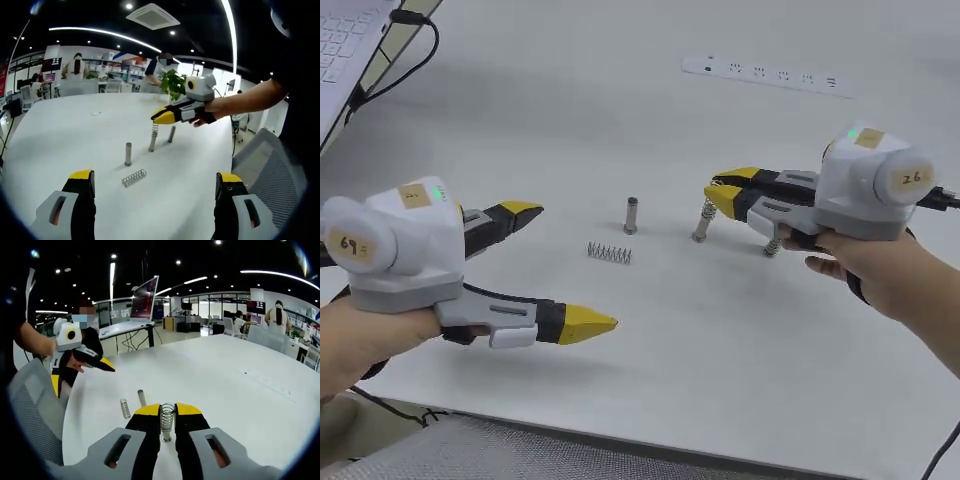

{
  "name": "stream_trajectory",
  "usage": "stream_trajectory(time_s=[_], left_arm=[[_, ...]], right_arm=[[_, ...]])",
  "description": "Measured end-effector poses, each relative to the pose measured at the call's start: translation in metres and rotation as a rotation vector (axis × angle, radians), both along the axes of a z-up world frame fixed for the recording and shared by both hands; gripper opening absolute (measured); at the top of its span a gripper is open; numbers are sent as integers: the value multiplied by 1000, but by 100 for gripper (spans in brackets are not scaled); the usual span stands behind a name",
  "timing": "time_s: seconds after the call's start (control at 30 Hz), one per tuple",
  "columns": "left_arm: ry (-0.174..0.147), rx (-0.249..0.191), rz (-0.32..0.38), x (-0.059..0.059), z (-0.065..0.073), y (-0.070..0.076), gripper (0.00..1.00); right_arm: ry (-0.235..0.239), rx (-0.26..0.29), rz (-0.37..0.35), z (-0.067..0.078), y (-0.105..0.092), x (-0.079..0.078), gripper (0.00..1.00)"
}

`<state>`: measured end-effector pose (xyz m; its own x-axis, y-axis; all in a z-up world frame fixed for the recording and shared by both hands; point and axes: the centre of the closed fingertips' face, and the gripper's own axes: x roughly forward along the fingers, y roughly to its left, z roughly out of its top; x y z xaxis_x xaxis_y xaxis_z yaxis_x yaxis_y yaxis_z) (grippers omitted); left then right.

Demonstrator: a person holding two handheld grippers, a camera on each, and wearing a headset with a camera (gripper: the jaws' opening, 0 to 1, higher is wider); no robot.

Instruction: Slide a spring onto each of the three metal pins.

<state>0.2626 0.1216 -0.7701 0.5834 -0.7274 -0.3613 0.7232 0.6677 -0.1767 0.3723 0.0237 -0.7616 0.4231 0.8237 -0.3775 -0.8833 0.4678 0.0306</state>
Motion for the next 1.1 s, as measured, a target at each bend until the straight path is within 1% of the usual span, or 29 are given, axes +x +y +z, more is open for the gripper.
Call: stream_trajectory(time_s=[0.13,0.27,0.33,0.4,0.57,1.03,1.1], left_arm=[[0,1,-1,0,0,0,98],[1,0,-2,0,-1,-1,98],[2,0,-2,0,-2,-1,98],[3,1,-4,0,-2,-1,98],[3,0,-2,-1,-2,-1,98],[5,1,-4,-2,-3,-2,98],[6,0,-4,-2,-3,-1,98]], right_arm=[[2,-9,-7,-3,0,1,7],[2,-31,-6,-10,-1,0,8],[12,-30,-11,-11,0,-1,8],[10,-48,-15,-15,-1,-1,8],[12,-70,-14,-20,-1,-2,8],[43,-117,-18,-36,-3,-4,8],[41,-132,-19,-39,-4,-4,8]])
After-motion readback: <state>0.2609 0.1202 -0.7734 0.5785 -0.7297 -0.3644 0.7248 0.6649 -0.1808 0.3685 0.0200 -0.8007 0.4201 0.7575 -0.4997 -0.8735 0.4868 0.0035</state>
